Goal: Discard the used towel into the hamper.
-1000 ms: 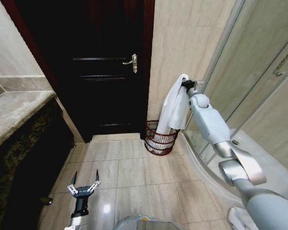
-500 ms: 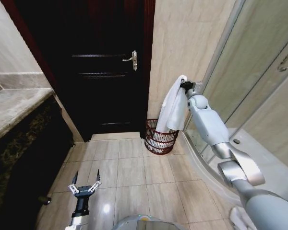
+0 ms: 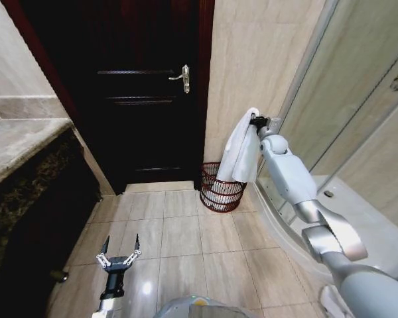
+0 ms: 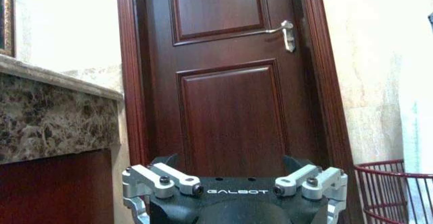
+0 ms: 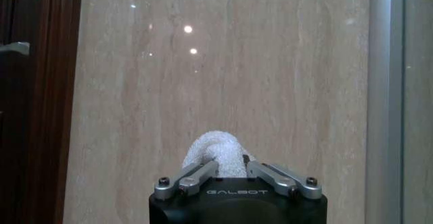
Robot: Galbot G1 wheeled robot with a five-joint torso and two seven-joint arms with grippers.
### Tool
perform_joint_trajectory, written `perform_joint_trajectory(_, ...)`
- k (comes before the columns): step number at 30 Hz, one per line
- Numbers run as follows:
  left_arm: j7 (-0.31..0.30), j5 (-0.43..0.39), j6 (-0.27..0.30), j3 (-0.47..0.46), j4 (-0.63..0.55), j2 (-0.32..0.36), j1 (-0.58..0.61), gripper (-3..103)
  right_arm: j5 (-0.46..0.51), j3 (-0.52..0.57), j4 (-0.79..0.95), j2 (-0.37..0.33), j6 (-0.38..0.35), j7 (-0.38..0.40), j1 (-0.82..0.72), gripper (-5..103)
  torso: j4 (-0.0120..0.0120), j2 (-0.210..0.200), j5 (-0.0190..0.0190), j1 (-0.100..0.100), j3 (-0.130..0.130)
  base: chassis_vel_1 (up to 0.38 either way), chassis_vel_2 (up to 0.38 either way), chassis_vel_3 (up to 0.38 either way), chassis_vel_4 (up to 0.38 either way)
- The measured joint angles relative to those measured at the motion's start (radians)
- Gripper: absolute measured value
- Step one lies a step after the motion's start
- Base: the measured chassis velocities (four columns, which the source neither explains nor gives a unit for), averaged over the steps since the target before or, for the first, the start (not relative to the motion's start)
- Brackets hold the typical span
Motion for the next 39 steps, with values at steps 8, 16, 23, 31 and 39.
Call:
perform_joint_trajectory(8, -0.005, 0.009, -0.007, 0.001, 0.0, 0.0, 0.002, 100, 0.001, 0.004, 0.028, -0.003, 0.0, 0.005, -0.013, 4, 0.0001, 0.002, -0.0002, 0.001, 0.001, -0.009, 0.013, 0.014, -0.013)
perform_joint_trajectory(16, -0.005, 0.016, -0.011, 0.004, -0.002, 0.0, 0.002, 100, -0.006, 0.042, 0.164, -0.035, 0.004, 0.033, -0.117, 4, 0.0002, 0.006, -0.0004, 0.003, 0.003, -0.086, 0.103, 0.09, -0.096)
perform_joint_trajectory(23, -0.005, 0.02, -0.017, 0.01, 0.013, 0.0, 0.0, 100, -0.025, 0.103, 0.354, -0.06, -0.019, 0.057, -0.317, 4, -0.0004, 0.008, 0.0005, 0.003, 0.004, -0.076, 0.082, 0.069, -0.068)
perform_joint_trajectory(31, -0.006, 0.039, -0.018, 0.018, 0.015, 0.0, -0.005, 100, -0.031, 0.146, 0.422, -0.055, -0.02, 0.064, -0.421, 4, 0.0001, 0.009, -0.0001, 0.004, 0.005, -0.064, 0.038, 0.039, -0.034)
perform_joint_trajectory(39, -0.004, 0.041, -0.016, 0.019, 0.009, 0.0, -0.006, 100, -0.029, 0.152, 0.438, -0.059, -0.018, 0.068, -0.426, 4, 0.0001, 0.01, -0.0001, 0.005, 0.006, -0.067, 0.068, 0.075, -0.081)
